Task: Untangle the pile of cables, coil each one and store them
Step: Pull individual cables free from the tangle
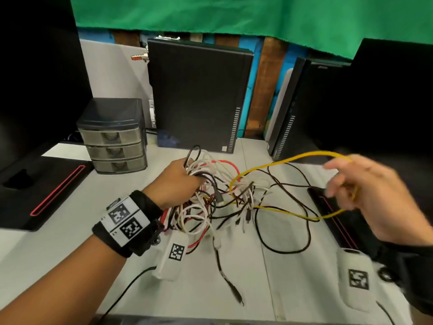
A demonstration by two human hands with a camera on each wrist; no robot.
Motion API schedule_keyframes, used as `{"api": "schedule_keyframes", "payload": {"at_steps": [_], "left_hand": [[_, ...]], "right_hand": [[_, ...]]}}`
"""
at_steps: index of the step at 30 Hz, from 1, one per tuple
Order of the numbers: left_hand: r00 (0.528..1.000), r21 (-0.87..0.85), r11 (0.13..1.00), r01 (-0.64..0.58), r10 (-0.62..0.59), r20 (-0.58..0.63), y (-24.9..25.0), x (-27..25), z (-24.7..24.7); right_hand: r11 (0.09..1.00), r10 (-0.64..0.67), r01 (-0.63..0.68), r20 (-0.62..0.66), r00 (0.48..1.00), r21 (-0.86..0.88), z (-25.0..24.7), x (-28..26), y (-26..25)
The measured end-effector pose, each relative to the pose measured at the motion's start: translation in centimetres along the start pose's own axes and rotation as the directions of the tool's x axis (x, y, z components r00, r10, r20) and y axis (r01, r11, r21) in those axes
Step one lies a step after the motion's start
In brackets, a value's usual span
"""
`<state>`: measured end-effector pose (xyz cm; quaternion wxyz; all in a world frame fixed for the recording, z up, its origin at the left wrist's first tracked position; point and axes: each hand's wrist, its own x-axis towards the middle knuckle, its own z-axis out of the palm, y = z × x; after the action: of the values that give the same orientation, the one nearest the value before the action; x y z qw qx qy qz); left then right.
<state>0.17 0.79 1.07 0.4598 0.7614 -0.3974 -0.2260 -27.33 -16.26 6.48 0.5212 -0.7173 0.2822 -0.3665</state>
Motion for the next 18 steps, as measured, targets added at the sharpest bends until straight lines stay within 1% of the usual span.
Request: {"api": "schedule_keyframes", "payload": {"at_steps": [2, 3, 4, 5, 6, 7, 8, 9, 10, 11, 13, 14, 15, 16, 18], "left_hand": [[1.0, -0.071, 0.997, 0.005, -0.004, 0.013, 0.3, -0.2, 0.3], [1.0, -0.076, 0.997, 0.008, -0.006, 0.018, 0.4, -0.2, 0.5], [1.0, -0.066, 0.998, 0.003, -0.001, 0.024, 0.5, -0.4, 0.7], [1.0, -0.058, 0.998, 0.001, 0.0, 0.027, 0.5, -0.5, 0.8], [1.0, -0.056, 0.998, 0.002, 0.0, 0.027, 0.6, -0.7, 0.8], [1.0, -0.059, 0.998, 0.006, -0.004, 0.027, 0.7, -0.8, 0.9], [1.0, -0.063, 0.998, 0.01, -0.008, 0.028, 0.7, -0.9, 1.0], [0.999, -0.066, 0.998, 0.015, -0.012, 0.032, 0.9, -1.0, 1.0], [0.999, -0.064, 0.998, 0.015, -0.012, 0.038, 1.1, -1.1, 1.1], [0.999, -0.06, 0.998, 0.008, -0.005, 0.045, 1.3, -1.3, 1.2], [0.998, -0.052, 0.998, -0.019, 0.022, 0.06, 1.5, -1.5, 1.4], [0.997, -0.047, 0.998, -0.035, 0.038, 0.07, 1.7, -1.7, 1.5], [0.995, -0.038, 0.998, -0.05, 0.053, 0.082, 1.8, -1.9, 1.6], [0.993, -0.027, 0.998, -0.061, 0.064, 0.095, 1.9, -2.0, 1.7], [0.991, -0.02, 0.998, -0.068, 0.069, 0.114, 2.0, -2.1, 2.0]], "right_hand": [[0.986, 0.086, -0.079, 0.043, 0.995, -0.145, 1.4, 0.0, 1.1], [0.975, 0.109, -0.096, 0.052, 0.993, -0.201, 2.0, 0.0, 1.5], [0.96, 0.108, -0.087, 0.065, 0.992, -0.264, 2.5, 0.0, 1.8], [0.934, 0.077, -0.044, 0.082, 0.994, -0.354, 2.8, -0.2, 2.2], [0.876, 0.025, 0.024, 0.094, 0.995, -0.482, 3.1, -0.4, 2.6], [0.782, -0.058, 0.116, 0.114, 0.992, -0.613, 3.4, -0.7, 2.9], [0.677, -0.165, 0.223, 0.15, 0.975, -0.701, 3.9, -1.2, 3.2], [0.586, -0.267, 0.326, 0.203, 0.942, -0.742, 4.5, -1.7, 3.4], [0.528, -0.34, 0.406, 0.252, 0.906, -0.746, 5.3, -2.1, 3.6], [0.497, -0.394, 0.468, 0.29, 0.872, -0.731, 6.0, -2.5, 3.9], [0.441, -0.457, 0.553, 0.353, 0.816, -0.707, 7.6, -3.0, 4.5], [0.406, -0.466, 0.576, 0.382, 0.798, -0.709, 8.1, -3.1, 5.0], [0.377, -0.468, 0.591, 0.404, 0.786, -0.713, 8.5, -3.3, 5.5], [0.367, -0.465, 0.599, 0.417, 0.781, -0.712, 8.7, -3.3, 6.1], [0.382, -0.461, 0.596, 0.414, 0.785, -0.706, 8.8, -3.4, 6.8]]}}
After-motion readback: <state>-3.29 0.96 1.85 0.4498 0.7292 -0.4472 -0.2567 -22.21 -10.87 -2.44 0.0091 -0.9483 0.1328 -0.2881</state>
